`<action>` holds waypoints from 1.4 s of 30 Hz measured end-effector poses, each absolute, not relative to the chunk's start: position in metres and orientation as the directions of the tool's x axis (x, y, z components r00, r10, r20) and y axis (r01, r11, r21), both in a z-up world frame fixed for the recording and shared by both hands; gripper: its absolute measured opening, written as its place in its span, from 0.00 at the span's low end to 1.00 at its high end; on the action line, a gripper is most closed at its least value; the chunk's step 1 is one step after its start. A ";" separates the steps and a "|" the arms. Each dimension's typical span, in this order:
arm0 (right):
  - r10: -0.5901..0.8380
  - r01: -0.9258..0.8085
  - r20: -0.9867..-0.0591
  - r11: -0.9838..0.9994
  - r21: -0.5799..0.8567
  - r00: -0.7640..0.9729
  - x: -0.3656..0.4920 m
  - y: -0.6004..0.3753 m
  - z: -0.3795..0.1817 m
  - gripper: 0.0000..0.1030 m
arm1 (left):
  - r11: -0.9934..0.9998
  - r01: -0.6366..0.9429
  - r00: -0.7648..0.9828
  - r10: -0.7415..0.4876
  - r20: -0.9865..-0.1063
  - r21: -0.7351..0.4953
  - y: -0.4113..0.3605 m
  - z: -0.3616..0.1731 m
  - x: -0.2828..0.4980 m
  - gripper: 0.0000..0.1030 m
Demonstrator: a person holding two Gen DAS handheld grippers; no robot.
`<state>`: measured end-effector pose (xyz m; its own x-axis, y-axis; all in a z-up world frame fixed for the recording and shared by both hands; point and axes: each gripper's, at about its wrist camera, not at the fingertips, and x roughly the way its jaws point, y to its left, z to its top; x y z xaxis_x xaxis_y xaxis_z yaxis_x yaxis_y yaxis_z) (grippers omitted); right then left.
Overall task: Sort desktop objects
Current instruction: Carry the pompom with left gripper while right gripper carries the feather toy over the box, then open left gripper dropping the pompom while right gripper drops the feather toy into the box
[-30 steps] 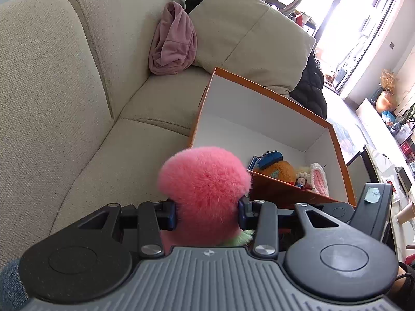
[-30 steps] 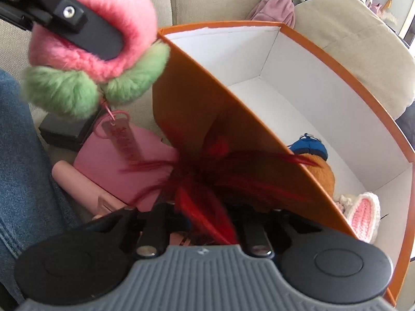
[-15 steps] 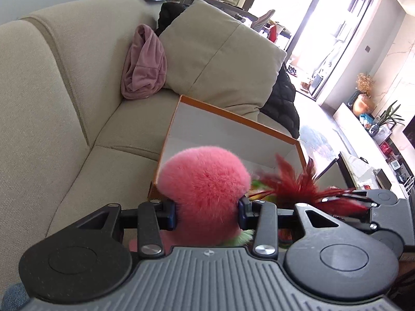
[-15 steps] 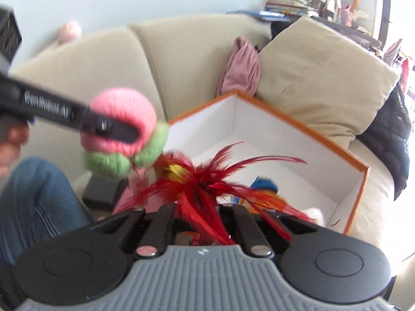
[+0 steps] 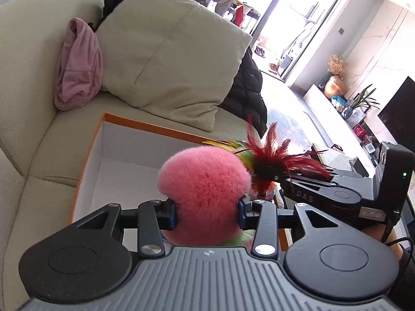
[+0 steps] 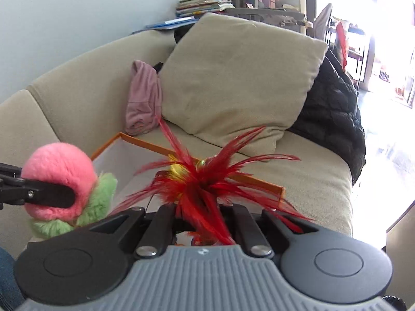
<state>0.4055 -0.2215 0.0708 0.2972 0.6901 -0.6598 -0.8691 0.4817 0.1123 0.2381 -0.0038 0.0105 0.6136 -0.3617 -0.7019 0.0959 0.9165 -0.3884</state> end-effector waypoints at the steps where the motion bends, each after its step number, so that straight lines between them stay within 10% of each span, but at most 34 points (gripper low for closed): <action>1: 0.683 -0.862 -0.666 0.493 0.118 0.300 0.412 -0.218 0.065 0.05 | 0.916 0.098 0.606 -0.364 -0.707 -0.388 -0.007 0.005 0.245 0.46; 18: 0.691 -0.799 -0.607 0.583 0.148 0.392 0.433 -0.248 0.061 0.30 | 0.892 0.031 0.459 -0.413 -0.787 -0.450 -0.031 -0.067 0.309 0.46; 34: 0.702 -0.797 -0.576 0.588 0.138 0.419 0.419 -0.270 0.060 0.31 | 0.922 -0.005 0.408 -0.350 -0.843 -0.386 -0.051 -0.085 0.315 0.48; 42: 0.705 -0.803 -0.583 0.578 0.142 0.405 0.410 -0.274 0.057 0.31 | 0.900 -0.017 0.340 -0.405 -0.848 -0.437 -0.061 -0.101 0.319 0.25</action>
<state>0.4096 -0.2742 0.0572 0.4046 0.7047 -0.5828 -0.8033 0.5785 0.1418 0.3192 -0.0610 -0.1012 0.3402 -0.4054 -0.8485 -0.0167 0.8995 -0.4365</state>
